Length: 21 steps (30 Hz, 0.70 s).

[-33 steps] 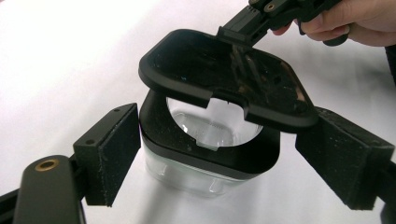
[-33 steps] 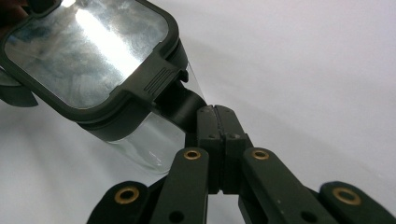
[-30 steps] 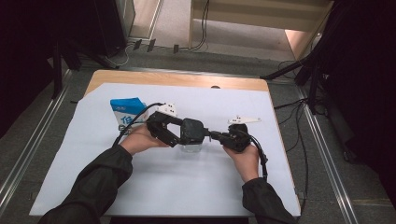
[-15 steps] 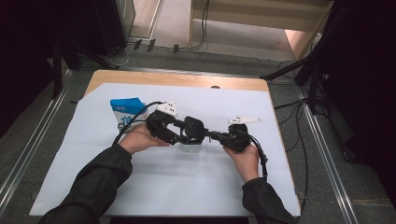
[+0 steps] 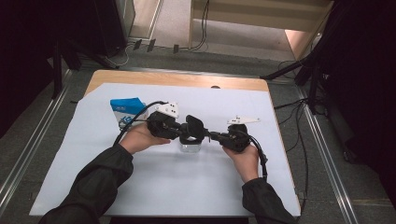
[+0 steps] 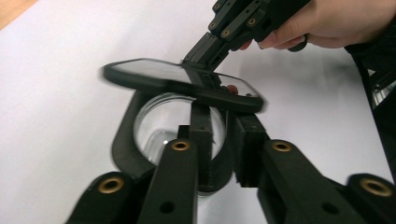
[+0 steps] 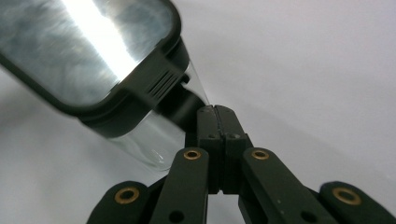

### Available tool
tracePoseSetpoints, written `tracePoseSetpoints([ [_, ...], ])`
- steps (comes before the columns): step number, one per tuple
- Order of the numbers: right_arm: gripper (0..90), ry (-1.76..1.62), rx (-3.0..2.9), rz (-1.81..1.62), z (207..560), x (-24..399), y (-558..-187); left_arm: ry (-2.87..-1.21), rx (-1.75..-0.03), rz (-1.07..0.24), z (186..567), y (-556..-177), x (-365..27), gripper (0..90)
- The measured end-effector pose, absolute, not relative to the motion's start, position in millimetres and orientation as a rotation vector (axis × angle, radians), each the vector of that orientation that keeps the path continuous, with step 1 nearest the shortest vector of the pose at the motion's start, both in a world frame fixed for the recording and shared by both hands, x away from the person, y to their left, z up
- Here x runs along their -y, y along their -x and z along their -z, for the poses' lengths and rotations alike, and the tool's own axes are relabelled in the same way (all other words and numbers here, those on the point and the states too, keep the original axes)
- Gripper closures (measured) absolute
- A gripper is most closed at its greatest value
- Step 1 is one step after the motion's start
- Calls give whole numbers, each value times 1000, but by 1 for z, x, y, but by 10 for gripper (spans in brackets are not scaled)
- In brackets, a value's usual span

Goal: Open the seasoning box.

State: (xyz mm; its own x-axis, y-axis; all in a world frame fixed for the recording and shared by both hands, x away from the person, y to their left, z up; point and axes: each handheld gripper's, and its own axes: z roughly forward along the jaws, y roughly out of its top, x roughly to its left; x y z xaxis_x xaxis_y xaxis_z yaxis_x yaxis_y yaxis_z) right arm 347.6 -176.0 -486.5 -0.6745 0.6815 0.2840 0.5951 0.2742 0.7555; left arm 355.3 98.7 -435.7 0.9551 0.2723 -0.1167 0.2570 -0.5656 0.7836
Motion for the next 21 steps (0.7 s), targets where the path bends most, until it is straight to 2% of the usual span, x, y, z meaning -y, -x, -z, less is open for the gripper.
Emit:
tracePoseSetpoints([
  [9, 900, -1238, -2428, -1377, 486, 176, -346, -2169, -389, 30, 430, -358, -87, 897],
  [21, 900, -1249, -2431, -1373, 488, 176, -346, -2204, -385, 61, 421, -366, -66, 900],
])
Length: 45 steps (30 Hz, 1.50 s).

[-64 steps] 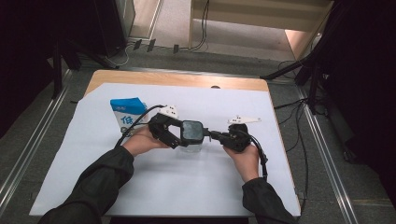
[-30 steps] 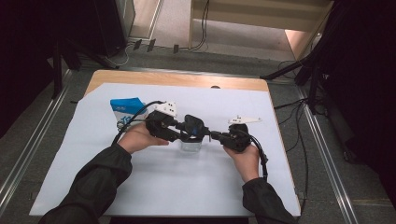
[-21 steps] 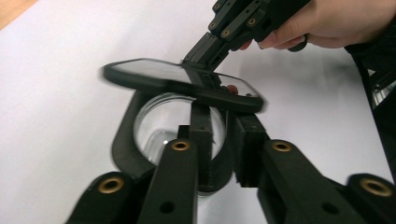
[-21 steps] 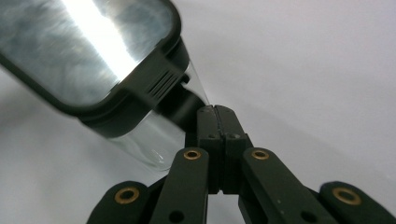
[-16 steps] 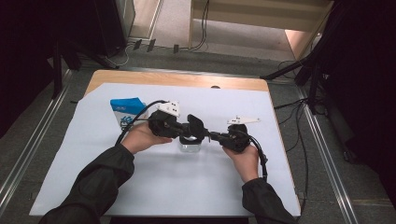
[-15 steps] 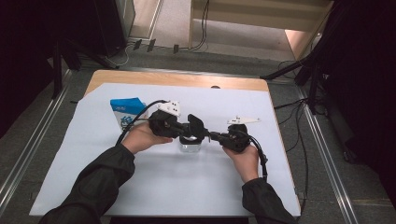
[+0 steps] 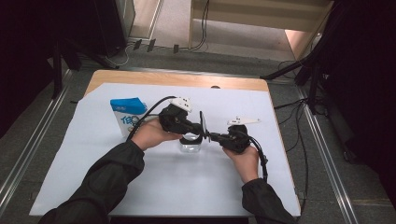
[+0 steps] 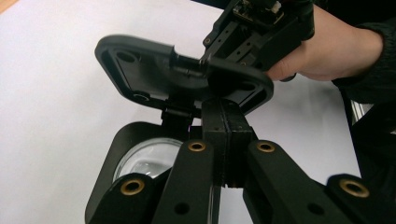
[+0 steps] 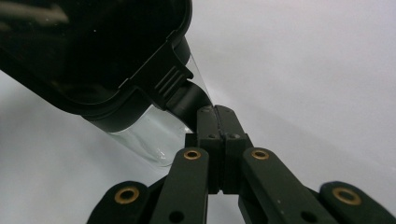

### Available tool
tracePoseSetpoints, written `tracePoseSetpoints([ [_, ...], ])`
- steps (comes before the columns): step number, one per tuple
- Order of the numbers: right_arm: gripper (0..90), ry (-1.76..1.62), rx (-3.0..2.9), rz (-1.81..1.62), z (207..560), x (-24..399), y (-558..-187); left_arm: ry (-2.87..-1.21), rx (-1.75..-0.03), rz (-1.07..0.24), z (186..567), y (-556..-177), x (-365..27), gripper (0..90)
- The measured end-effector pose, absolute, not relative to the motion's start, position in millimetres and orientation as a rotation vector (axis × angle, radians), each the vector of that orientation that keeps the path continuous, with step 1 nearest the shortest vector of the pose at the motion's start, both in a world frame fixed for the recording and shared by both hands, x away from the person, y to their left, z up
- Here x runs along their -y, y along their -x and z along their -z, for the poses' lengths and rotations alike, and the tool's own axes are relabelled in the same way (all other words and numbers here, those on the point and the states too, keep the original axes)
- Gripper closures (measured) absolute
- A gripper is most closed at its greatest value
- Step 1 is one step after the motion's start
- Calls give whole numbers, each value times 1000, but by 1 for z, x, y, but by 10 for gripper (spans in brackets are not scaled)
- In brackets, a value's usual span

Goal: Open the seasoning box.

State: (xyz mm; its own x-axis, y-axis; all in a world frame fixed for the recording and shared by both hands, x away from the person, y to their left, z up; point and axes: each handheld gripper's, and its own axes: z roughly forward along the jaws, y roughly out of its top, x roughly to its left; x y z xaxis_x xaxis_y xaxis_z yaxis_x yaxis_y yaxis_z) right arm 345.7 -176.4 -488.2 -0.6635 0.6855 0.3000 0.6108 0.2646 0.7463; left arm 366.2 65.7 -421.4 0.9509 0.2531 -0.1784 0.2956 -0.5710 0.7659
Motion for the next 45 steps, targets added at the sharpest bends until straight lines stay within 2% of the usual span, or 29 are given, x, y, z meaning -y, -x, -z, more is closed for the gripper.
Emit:
tracePoseSetpoints([
  [9, 900, -1271, -2421, -1363, 487, 175, -344, -2231, -374, 59, 424, -371, -52, 900],
  [23, 900, -1259, -2416, -1353, 487, 170, -342, -2184, -392, 140, 432, -377, -48, 900],
  [29, 895, -1235, -2417, -1338, 485, 170, -341, -2185, -397, 128, 429, -373, -52, 862],
  [31, 871, -1235, -2420, -1332, 484, 172, -341, -2187, -405, 128, 429, -372, -55, 823],
  [37, 696, -1226, -2410, -1327, 480, 178, -340, -2191, -435, 118, 426, -368, -64, 569],
  [39, 644, -1231, -2416, -1321, 479, 180, -339, -2188, -447, 124, 425, -367, -69, 517],
  [41, 562, -1248, -2422, -1337, 479, 182, -338, -2166, -469, 133, 425, -364, -74, 467],
  [45, 525, -1248, -2385, -1353, 477, 186, -335, -2149, -514, 162, 425, -359, -87, 455],
])
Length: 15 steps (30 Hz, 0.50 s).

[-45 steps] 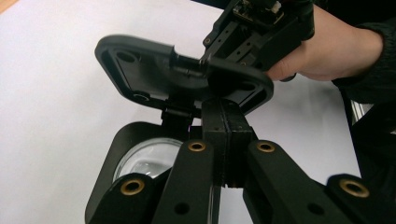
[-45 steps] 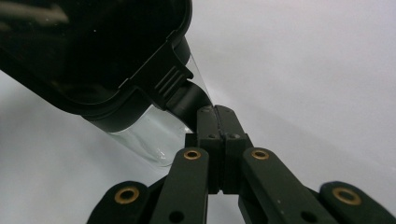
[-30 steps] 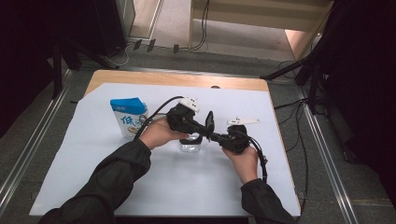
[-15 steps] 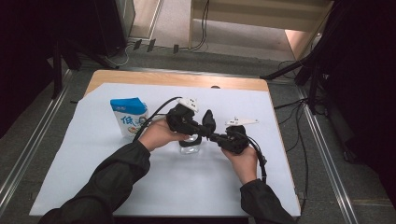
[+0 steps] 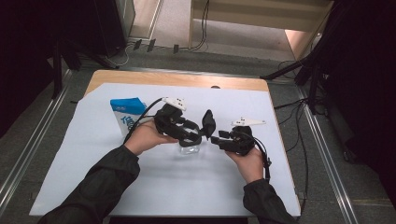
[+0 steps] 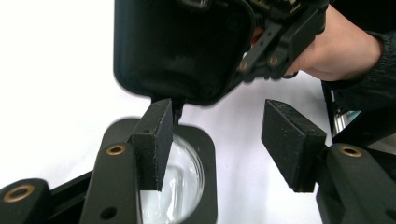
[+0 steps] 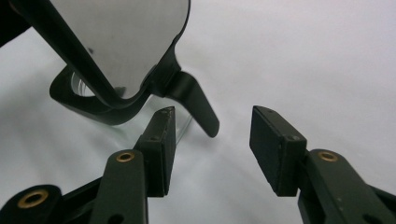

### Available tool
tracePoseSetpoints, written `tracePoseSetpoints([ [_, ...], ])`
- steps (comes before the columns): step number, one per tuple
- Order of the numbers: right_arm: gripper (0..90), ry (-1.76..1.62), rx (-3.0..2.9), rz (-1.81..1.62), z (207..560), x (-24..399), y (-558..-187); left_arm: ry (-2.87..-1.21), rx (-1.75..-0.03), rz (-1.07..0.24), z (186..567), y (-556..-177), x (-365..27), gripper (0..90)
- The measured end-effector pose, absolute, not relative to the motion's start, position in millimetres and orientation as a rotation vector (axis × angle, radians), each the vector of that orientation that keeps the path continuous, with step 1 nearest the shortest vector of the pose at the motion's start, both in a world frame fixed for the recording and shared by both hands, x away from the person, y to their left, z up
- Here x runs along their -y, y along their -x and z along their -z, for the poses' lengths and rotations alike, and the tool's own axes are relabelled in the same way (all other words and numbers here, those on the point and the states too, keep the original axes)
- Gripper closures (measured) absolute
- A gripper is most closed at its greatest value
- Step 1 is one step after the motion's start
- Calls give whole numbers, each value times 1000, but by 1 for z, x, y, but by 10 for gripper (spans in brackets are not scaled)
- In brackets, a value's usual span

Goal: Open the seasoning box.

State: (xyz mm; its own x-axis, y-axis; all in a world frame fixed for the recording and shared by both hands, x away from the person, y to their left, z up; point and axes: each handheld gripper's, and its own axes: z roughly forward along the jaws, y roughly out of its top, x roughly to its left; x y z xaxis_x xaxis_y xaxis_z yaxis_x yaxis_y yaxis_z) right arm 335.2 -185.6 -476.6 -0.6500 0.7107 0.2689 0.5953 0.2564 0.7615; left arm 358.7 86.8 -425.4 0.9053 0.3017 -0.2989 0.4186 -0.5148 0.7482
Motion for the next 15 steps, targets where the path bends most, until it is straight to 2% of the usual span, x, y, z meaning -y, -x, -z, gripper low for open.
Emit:
tracePoseSetpoints([
  [15, 525, -1202, -2433, -1377, 477, 199, -328, -2134, -617, 87, 431, -334, -134, 384],
])
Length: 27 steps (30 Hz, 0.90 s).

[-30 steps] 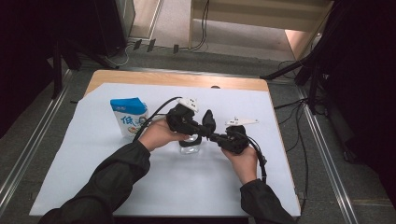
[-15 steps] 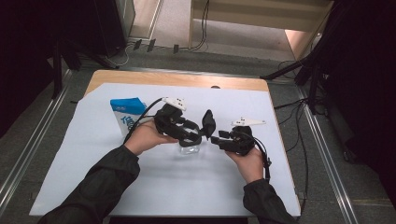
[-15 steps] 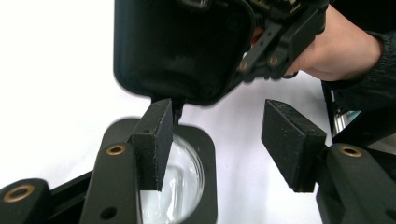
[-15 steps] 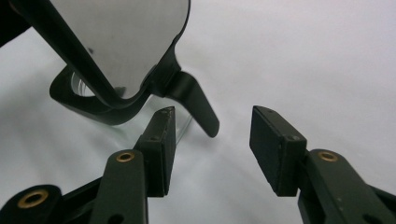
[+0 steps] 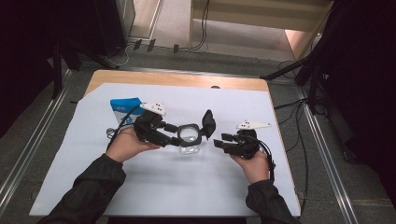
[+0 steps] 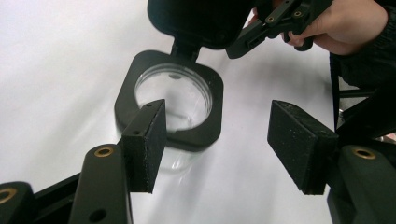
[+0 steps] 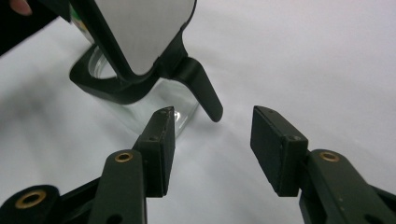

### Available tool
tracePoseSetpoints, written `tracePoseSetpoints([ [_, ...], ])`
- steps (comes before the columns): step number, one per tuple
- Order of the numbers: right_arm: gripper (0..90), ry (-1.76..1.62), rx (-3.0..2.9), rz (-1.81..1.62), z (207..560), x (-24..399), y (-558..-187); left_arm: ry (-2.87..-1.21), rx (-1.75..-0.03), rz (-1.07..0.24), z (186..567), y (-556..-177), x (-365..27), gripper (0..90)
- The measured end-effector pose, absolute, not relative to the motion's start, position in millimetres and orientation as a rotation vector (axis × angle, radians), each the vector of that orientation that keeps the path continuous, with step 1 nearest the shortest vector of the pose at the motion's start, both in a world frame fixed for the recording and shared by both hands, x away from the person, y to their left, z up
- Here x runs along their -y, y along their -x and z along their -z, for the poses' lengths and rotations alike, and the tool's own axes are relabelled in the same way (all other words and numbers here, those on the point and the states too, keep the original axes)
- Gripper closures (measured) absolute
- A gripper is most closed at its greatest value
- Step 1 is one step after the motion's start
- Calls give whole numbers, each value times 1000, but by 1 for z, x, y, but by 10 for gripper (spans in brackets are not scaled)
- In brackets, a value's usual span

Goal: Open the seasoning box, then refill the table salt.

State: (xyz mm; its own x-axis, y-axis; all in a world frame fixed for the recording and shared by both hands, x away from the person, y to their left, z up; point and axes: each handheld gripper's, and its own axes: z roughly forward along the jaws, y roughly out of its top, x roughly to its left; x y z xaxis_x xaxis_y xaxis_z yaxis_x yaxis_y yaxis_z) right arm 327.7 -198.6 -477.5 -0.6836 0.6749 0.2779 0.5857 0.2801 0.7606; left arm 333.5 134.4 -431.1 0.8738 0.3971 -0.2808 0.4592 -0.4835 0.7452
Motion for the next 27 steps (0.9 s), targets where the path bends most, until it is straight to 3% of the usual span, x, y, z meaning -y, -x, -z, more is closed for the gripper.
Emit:
tracePoseSetpoints([
  [27, 489, -1098, -2478, -1391, 479, 203, -342, -2065, -868, -60, 434, -309, -228, 386],
])
